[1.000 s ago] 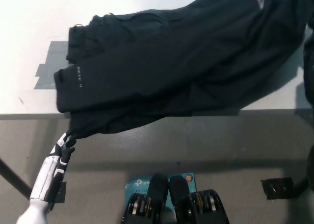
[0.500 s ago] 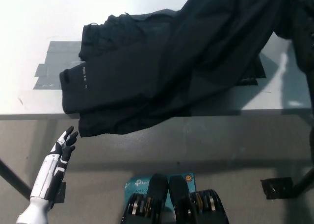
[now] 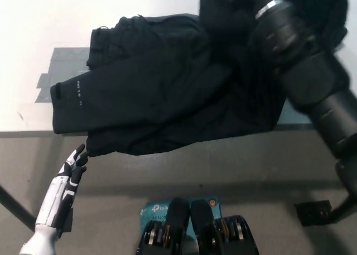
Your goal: The robot grabs the right edges of the black jacket on the table, and folds it in half
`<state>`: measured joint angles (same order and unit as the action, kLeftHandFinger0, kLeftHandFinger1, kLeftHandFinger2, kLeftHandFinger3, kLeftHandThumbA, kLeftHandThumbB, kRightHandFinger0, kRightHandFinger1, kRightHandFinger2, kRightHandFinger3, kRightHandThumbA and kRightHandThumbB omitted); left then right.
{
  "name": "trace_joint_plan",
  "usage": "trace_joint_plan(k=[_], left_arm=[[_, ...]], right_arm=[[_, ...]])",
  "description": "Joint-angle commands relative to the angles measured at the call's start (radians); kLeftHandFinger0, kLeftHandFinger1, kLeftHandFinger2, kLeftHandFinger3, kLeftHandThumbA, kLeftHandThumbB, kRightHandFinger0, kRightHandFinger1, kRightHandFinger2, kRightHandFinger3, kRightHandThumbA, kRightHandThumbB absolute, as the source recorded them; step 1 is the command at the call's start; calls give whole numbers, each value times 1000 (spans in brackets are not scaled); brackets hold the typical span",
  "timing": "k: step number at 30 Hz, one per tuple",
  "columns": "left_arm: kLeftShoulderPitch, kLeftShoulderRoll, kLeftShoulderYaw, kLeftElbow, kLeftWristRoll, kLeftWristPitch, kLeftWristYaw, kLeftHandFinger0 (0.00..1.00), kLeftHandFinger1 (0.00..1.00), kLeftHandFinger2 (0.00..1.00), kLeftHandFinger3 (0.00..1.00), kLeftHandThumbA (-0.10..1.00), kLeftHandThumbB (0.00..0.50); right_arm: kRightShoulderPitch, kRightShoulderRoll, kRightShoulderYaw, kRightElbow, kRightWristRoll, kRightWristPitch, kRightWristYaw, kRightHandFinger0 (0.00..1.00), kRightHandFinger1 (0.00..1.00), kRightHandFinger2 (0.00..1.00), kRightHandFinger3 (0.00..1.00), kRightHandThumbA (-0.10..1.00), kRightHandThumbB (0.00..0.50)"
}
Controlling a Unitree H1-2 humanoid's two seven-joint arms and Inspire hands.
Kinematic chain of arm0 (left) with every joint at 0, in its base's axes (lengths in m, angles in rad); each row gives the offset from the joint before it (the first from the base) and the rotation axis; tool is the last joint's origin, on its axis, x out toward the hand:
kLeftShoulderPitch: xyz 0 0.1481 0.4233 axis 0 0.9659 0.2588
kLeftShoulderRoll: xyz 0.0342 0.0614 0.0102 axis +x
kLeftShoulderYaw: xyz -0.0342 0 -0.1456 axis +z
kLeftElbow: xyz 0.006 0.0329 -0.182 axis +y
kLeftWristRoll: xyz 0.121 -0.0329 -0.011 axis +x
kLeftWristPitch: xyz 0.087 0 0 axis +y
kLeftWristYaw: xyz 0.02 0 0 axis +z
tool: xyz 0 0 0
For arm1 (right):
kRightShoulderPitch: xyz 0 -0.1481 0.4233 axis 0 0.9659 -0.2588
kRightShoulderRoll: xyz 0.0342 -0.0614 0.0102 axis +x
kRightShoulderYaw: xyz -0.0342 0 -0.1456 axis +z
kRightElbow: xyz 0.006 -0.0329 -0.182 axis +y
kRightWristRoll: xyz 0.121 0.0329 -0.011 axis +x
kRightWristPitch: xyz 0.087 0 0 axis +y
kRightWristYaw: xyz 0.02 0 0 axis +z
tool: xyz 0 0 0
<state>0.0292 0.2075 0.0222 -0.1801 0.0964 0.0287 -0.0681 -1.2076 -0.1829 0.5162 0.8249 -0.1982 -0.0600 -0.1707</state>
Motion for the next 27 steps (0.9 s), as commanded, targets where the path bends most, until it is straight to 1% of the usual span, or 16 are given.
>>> trace_joint_plan(k=[1, 3, 5, 6, 8, 10, 14, 18, 19, 20, 21, 22, 23, 25, 26, 27], left_arm=[[-19, 13, 2, -62, 2, 0, -9, 1000, 1000, 1000, 1000, 1000, 253], [-23, 20, 0, -61, 14, -2, -9, 1000, 1000, 1000, 1000, 1000, 240], [-27, 26, 0, -58, 14, -7, -12, 1000, 1000, 1000, 1000, 1000, 232], [-29, 26, 1, -58, 11, -5, -13, 1000, 1000, 1000, 1000, 1000, 243], [-30, 26, 3, -64, 2, 6, -15, 1000, 1000, 1000, 1000, 1000, 252], [-28, 29, 1, -66, 4, 6, -18, 1000, 1000, 1000, 1000, 1000, 251], [-28, 28, -3, -66, 6, 3, -18, 1000, 1000, 1000, 1000, 1000, 248], [-31, 25, -6, -72, 6, 18, -23, 1000, 1000, 1000, 1000, 1000, 232], [-31, 25, -7, -74, 4, 23, -25, 1000, 1000, 1000, 1000, 1000, 234], [-31, 24, -8, -75, 6, 24, -25, 1000, 1000, 1000, 1000, 1000, 233], [-34, 24, -9, -77, 3, 28, -27, 1000, 1000, 1000, 1000, 1000, 221], [-37, 26, -9, -75, 2, 26, -29, 1000, 1000, 1000, 1000, 1000, 221], [-37, 29, -10, -78, 9, 31, -30, 1000, 1000, 1000, 1000, 1000, 240], [-46, 30, -11, -77, 9, 26, -30, 1000, 1000, 1000, 1000, 1000, 236], [-47, 29, -11, -80, 10, 29, -29, 1000, 1000, 1000, 1000, 1000, 236], [-51, 29, -11, -80, 16, 26, -26, 1000, 1000, 1000, 1000, 1000, 232]], right_arm=[[-126, 101, 194, 13, -282, -156, 51, 0, 241, 632, 450, -100, 173], [-134, 115, 216, 13, -286, -150, 59, 16, 314, 686, 487, -100, 198], [-139, 130, 223, 32, -283, -182, 40, 0, 346, 728, 617, -100, 192], [-144, 136, 228, 40, -285, -182, 41, 0, 409, 793, 763, -100, 165], [-161, 156, 235, 74, -295, -219, 21, 0, 445, 795, 820, -100, 179], [-171, 171, 234, 93, -308, -228, 6, 0, 421, 796, 825, -100, 188], [-185, 207, 217, 79, -316, -220, 38, 0, 296, 721, 643, -100, 204], [-182, 245, 213, 97, -329, -217, 67, 0, 259, 639, 401, -100, 159], [-176, 258, 212, 106, -329, -221, 81, 125, 330, 554, 416, -100, 187], [-167, 265, 215, 105, -337, -219, 81, 201, 345, 524, 478, -100, 232], [-155, 282, 215, 133, -344, -241, 58, 41, 202, 372, 360, -100, 239], [-148, 292, 213, 164, -339, -270, 55, 2, 43, 229, 247, -100, 212], [-128, 297, 220, 170, -348, -275, 58, 0, 2, 114, 138, -100, 196], [-100, 299, 233, 188, -374, -265, 54, 0, 0, 40, 38, -100, 238], [-89, 302, 241, 203, -387, -247, 64, 0, 0, 33, 102, -100, 254], [-80, 308, 243, 233, -386, -232, 86, 0, 0, 60, 33, -100, 249]])
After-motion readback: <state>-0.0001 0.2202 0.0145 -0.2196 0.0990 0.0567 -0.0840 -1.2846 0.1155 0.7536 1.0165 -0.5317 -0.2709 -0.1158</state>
